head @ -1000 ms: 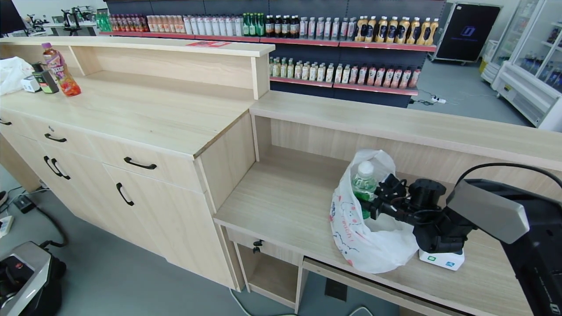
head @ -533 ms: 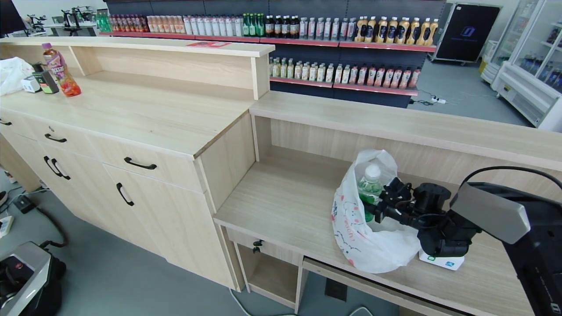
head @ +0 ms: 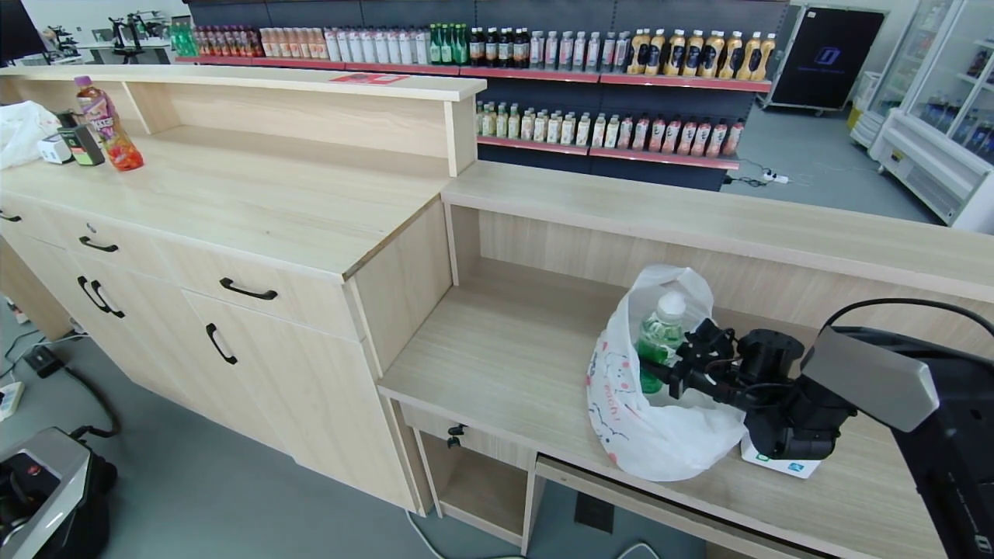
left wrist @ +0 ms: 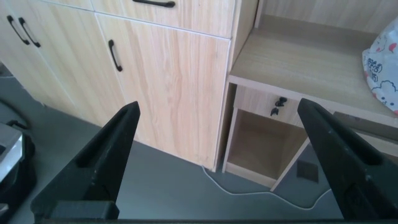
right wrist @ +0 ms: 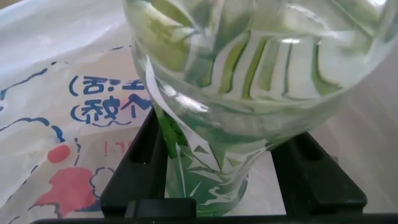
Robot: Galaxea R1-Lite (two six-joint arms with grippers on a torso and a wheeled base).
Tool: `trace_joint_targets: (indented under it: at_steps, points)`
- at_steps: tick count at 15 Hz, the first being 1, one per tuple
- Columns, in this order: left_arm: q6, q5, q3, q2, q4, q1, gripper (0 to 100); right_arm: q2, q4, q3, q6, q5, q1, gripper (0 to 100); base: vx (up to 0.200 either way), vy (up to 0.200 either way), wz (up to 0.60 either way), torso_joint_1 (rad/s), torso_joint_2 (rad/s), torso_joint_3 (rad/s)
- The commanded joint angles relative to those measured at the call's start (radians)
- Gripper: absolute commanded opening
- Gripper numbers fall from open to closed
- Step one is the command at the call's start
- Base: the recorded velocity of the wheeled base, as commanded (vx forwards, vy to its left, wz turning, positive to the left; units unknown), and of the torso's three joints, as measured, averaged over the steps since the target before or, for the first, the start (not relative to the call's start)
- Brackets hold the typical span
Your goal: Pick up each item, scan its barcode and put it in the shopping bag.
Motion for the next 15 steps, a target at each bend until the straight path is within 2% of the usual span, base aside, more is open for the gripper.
trace_joint_targets:
  at_steps: [1,3,4,9,11,14,15]
  points:
    - [-0.001,0.001,0.0,0.0,-0.001,0.0,100,0.003,-0.008,0.027,-0.002,0.001,-0.005,0,0.0,0.0,0.0,0.0,0.0,0.0]
    - [0.0,0.001,0.0,0.0,-0.001,0.0,100,-0.005,-0.008,0.039,-0.002,0.001,-0.005,0,0.0,0.0,0.0,0.0,0.0,0.0]
    - [0.0,0.001,0.0,0.0,-0.001,0.0,100,-0.01,-0.008,0.041,-0.002,0.001,-0.003,100,0.0,0.0,0.0,0.0,0.0,0.0]
    - [-0.001,0.001,0.0,0.0,-0.001,0.0,100,-0.175,0.026,0.078,0.021,0.001,0.004,100,0.0,0.0,0.0,0.0,0.0,0.0]
    - [0.0,0.001,0.0,0.0,-0.001,0.0,100,-0.321,0.116,0.151,-0.012,-0.007,-0.002,100,0.0,0.0,0.0,0.0,0.0,0.0]
    - [0.0,0.001,0.0,0.0,0.0,0.0,100,-0.617,0.411,0.237,-0.046,-0.024,-0.036,100,0.0,0.0,0.0,0.0,0.0,0.0]
    - [0.0,0.001,0.0,0.0,-0.001,0.0,100,-0.636,0.426,0.242,-0.046,-0.025,-0.039,100,0.0,0.0,0.0,0.0,0.0,0.0]
